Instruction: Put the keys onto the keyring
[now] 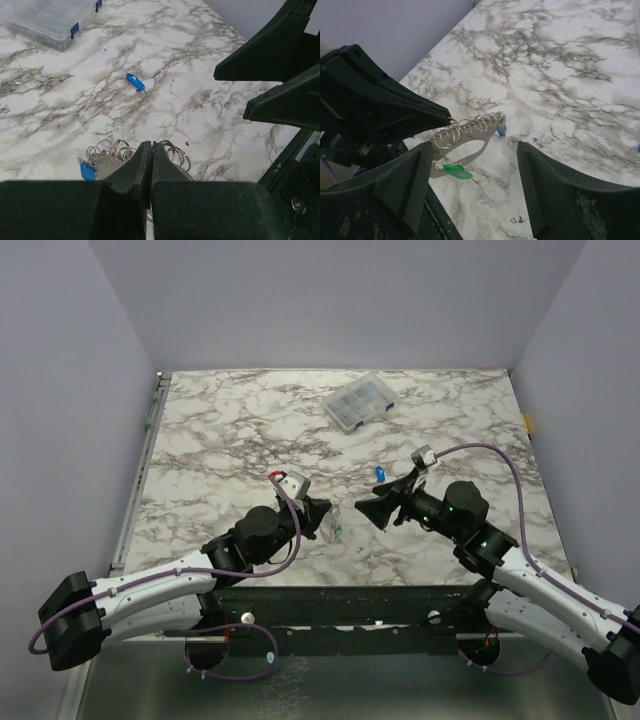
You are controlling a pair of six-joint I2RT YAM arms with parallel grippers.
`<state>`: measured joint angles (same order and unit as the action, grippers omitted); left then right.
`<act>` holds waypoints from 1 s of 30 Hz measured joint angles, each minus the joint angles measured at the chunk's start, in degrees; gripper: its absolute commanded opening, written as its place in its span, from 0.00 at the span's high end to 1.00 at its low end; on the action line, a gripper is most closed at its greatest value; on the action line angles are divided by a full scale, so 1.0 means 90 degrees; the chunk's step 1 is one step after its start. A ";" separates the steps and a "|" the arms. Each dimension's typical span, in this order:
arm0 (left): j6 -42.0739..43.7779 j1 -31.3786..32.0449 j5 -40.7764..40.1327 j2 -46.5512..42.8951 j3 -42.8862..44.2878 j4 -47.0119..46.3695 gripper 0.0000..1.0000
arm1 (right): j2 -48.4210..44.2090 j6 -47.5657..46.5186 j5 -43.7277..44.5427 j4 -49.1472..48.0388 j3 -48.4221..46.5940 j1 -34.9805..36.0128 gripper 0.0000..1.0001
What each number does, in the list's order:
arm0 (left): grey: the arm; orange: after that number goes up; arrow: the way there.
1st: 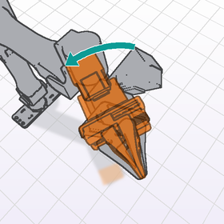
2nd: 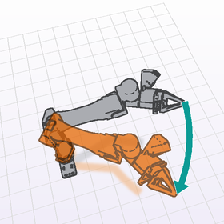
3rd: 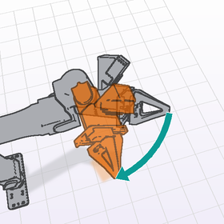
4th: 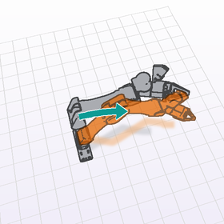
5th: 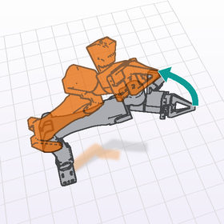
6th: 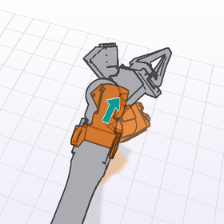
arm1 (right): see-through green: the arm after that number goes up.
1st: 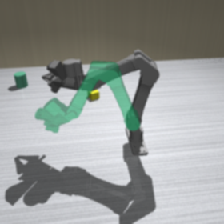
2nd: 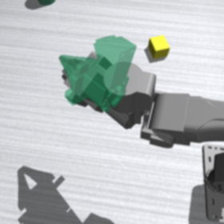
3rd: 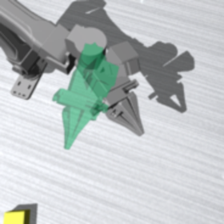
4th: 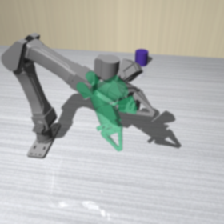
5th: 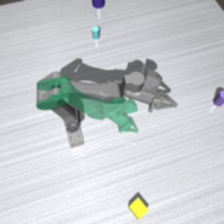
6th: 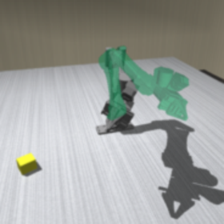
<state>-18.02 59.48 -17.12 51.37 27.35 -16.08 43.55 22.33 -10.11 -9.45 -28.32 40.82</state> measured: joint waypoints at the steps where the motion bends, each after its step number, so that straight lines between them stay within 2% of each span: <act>1: -0.0024 0.0000 0.0068 0.0000 -0.0134 -0.0236 1.00 | 0.0117 0.0012 -0.0153 -0.0117 0.0000 0.0000 0.33; 4: -0.0197 0.0000 0.0185 0.0007 -0.0673 -0.0911 1.00 | 0.0476 0.0044 -0.0474 -0.0396 0.0002 0.0000 0.41; 15: -0.1175 0.0000 0.0185 0.0129 -0.1950 -0.2477 1.00 | 0.1846 0.0406 -0.1377 -0.1188 0.0401 0.0000 0.61; 21: -0.1569 0.0000 0.0185 0.0211 -0.2392 -0.3257 1.00 | 0.2397 0.0568 -0.1800 -0.1469 0.0461 0.0007 0.62; 30: -0.1921 0.0000 0.0223 0.0852 -0.2650 -0.4279 1.00 | 0.3038 0.0743 -0.1984 -0.2067 0.0505 0.0102 0.63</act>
<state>-35.31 59.48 -15.11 59.05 3.51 -54.59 70.89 29.02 -27.97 -28.05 -23.77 41.74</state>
